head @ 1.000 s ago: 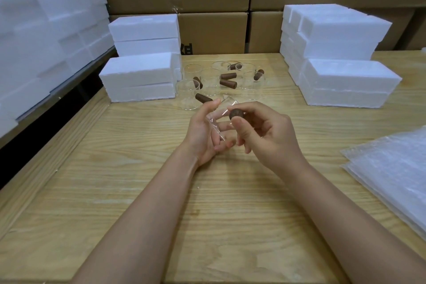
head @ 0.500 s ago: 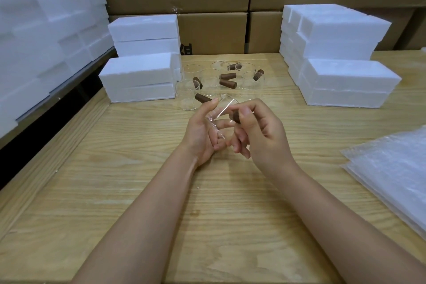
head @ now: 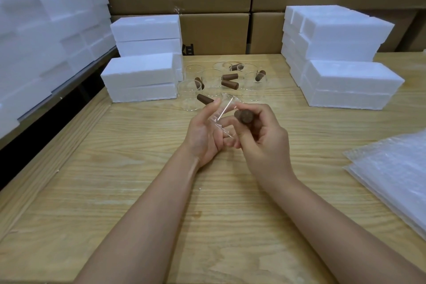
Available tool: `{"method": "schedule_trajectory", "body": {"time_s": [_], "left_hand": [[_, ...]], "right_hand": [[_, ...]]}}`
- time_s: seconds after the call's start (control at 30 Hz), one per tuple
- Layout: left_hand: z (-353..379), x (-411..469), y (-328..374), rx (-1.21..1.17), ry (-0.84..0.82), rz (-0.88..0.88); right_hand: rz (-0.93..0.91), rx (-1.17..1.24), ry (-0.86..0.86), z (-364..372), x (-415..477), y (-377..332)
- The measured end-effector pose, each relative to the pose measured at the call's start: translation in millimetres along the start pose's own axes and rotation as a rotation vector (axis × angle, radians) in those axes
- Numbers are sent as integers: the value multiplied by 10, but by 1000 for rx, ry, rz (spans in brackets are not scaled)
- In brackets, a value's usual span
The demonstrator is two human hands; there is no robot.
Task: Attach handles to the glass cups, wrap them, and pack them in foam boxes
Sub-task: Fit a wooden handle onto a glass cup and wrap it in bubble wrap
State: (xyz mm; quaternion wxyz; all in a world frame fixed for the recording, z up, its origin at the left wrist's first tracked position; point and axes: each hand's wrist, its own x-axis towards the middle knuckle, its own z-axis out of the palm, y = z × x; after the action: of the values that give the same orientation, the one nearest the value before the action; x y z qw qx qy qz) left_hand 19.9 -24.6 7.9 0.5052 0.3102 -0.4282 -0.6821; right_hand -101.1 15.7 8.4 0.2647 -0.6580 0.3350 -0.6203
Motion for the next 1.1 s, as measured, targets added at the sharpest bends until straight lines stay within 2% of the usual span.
{"method": "schedule_trajectory", "body": {"time_s": [0.17,0.3,0.5,0.63,0.9,1.1], "left_hand": [[-15,-25,2,-66,-76,111],[27,-23,-27,49,-117,149],[81,-16,-108,265,-3,241],[108,4,-170,425,46,337],[152,35,-253,756,182,590],[141,27,-233,726,215,542]], "right_hand": [[23,-61,160,-42,25,29],[75,-86,293,-113,98,29],[376,83,395,-179,173,59],[578,336,466,-206,245,73],[818,432,431,-259,296,178],[792,421,403,-251,304,188]]}}
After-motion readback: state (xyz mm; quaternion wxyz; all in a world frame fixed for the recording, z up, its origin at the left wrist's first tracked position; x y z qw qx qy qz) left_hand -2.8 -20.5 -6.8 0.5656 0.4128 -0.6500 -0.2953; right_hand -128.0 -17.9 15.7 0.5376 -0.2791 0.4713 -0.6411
